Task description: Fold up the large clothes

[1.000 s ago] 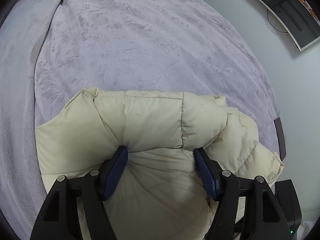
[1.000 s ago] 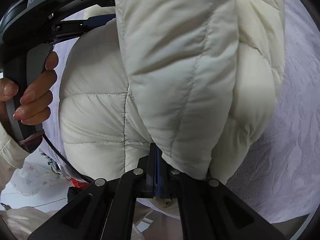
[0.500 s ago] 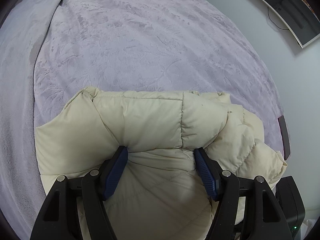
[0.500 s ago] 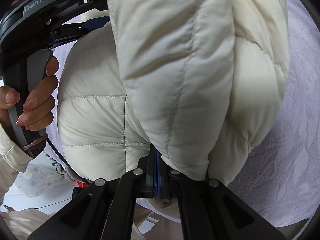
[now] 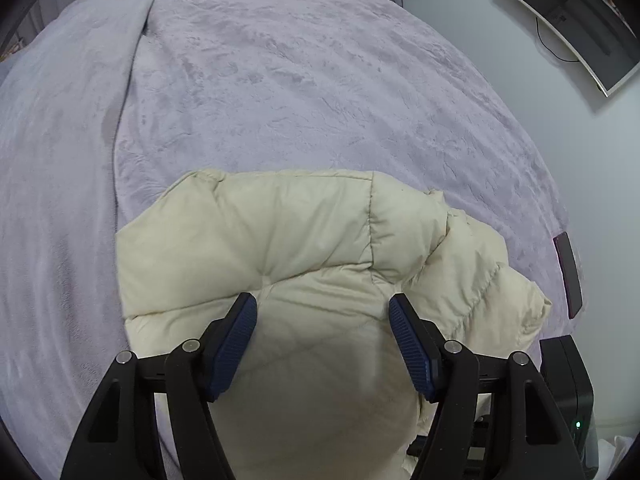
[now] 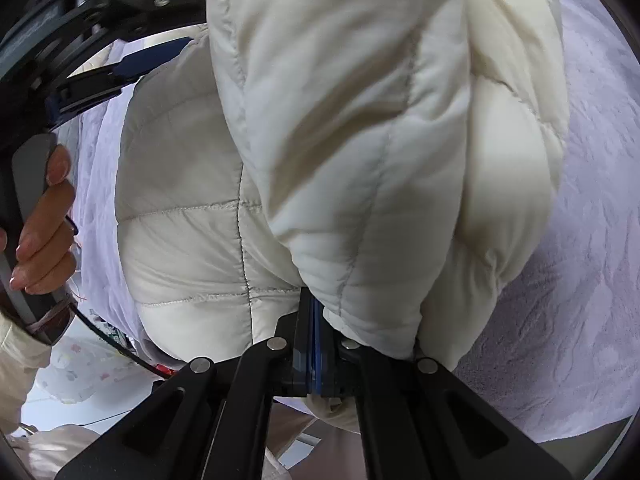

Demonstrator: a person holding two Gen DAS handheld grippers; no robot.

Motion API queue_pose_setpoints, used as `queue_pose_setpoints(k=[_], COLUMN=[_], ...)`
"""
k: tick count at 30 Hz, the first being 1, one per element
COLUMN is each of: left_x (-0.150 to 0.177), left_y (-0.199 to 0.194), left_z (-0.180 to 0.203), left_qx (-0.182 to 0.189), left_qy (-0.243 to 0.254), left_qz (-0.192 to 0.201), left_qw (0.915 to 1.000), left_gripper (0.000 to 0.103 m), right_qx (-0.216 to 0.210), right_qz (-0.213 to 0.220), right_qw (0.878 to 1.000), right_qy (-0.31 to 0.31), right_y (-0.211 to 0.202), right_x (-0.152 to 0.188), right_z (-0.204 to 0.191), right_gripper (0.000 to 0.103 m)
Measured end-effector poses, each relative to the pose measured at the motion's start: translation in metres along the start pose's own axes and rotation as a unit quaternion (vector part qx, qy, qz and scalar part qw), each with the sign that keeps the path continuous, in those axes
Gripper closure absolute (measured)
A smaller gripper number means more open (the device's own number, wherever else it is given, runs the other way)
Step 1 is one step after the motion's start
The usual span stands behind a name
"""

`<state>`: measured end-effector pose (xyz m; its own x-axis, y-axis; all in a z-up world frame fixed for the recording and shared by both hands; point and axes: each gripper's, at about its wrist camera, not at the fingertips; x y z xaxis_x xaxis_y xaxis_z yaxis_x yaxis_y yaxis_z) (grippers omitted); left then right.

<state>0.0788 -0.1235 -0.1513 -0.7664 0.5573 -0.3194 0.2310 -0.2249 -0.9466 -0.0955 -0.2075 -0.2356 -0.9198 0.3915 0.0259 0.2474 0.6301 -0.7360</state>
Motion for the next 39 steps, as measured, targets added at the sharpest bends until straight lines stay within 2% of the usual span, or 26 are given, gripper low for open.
queue_pose_setpoints(k=[10,20,21,22,23,24,25,26,31,34,35,37,39], left_x=[0.056,0.101,0.105,0.108,0.111,0.115,0.117,0.12,0.128,0.131,0.133,0.135,0.137], left_y=[-0.063,-0.09,-0.092,-0.095,-0.097,-0.1,-0.104,-0.108,-0.115,-0.117,-0.119,-0.125,-0.132], left_z=[-0.046,-0.062,-0.062,-0.061,-0.061,-0.062,-0.06,-0.06,-0.057,-0.055,-0.055,-0.056,-0.057], left_qx=[-0.036,-0.076,-0.077,-0.078,-0.079,-0.081,-0.084,-0.087,-0.096,-0.125,-0.13,-0.14,-0.142], left_qy=[-0.061,-0.105,-0.108,-0.111,-0.115,-0.118,-0.121,-0.123,-0.114,-0.104,-0.103,-0.104,-0.104], left_qz=[0.018,-0.014,-0.015,-0.013,-0.011,-0.009,-0.003,0.005,0.003,-0.002,0.004,0.015,0.03], left_qw=[0.9973,0.9915,0.991,0.9906,0.9902,0.9896,0.989,0.9885,0.9889,0.9867,0.9861,0.9845,0.9839], left_gripper=[0.033,0.033,0.033,0.033,0.029,0.02,0.006,0.002,0.001,0.001,0.001,0.001,0.001], right_qx=[-0.001,0.035,0.039,0.039,0.036,0.036,0.047,0.058,0.077,0.098,0.106,0.118,0.129], right_qz=[0.02,0.054,0.058,0.063,0.068,0.075,0.084,0.092,0.107,0.118,0.124,0.142,0.166], right_qw=[0.999,0.998,0.997,0.997,0.997,0.997,0.995,0.994,0.991,0.988,0.986,0.982,0.977], right_qy=[0.027,0.011,0.01,0.009,0.008,0.004,-0.003,-0.011,-0.019,-0.019,-0.02,-0.026,-0.035], right_y=[-0.015,-0.048,-0.051,-0.055,-0.058,-0.062,-0.065,-0.067,-0.075,-0.078,-0.078,-0.085,-0.096], right_x=[-0.001,0.005,0.006,0.007,0.008,0.009,0.012,0.012,0.016,0.018,0.02,0.025,0.032], right_z=[-0.003,-0.041,-0.043,-0.046,-0.048,-0.053,-0.06,-0.063,-0.081,-0.087,-0.09,-0.095,-0.096], right_gripper=[0.101,0.097,0.089,0.07,0.057,0.028,0.017,0.017,0.017,0.016,0.015,0.0,0.0])
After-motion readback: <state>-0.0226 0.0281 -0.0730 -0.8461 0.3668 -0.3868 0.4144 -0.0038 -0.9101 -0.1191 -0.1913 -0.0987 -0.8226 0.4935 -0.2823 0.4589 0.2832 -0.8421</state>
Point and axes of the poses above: each gripper's, at about its wrist camera, not at the fingertips, and y roughly the way its jaws point, z to its right, x to its underside, and after that the axes turned 13 degrees about -x, right-handed
